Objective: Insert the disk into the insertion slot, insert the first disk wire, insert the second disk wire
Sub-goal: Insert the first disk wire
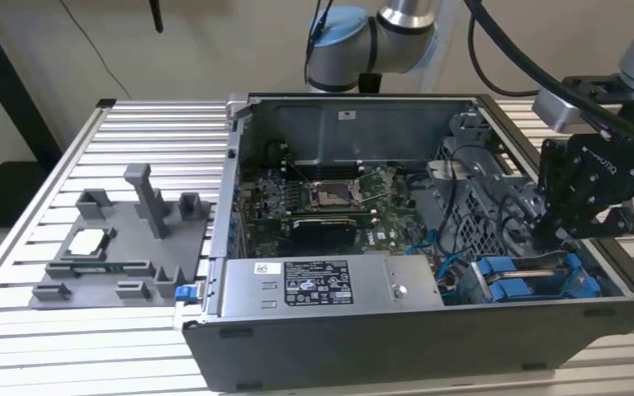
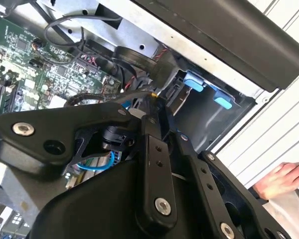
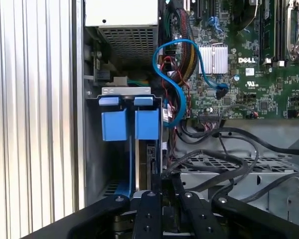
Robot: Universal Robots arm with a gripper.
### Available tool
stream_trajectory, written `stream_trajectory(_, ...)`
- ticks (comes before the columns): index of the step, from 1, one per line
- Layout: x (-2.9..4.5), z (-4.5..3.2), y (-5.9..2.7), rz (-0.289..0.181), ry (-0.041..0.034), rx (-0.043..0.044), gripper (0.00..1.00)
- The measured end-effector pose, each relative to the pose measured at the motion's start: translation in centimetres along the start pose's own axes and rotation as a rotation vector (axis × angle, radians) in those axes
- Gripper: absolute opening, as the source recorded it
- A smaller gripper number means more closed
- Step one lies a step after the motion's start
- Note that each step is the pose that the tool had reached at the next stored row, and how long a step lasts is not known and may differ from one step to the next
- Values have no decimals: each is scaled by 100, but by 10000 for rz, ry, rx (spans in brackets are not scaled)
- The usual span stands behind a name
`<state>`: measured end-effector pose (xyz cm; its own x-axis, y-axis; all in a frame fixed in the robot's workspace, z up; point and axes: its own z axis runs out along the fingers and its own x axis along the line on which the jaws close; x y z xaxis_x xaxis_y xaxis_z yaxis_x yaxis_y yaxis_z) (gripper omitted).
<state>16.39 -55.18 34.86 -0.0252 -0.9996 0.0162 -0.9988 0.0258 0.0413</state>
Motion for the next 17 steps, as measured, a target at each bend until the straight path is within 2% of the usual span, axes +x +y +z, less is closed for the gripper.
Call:
stream_trajectory(6, 66, 31, -7, 12, 23, 0, 19)
stream_trajectory(17, 67, 72, -40, 23, 29, 0, 19)
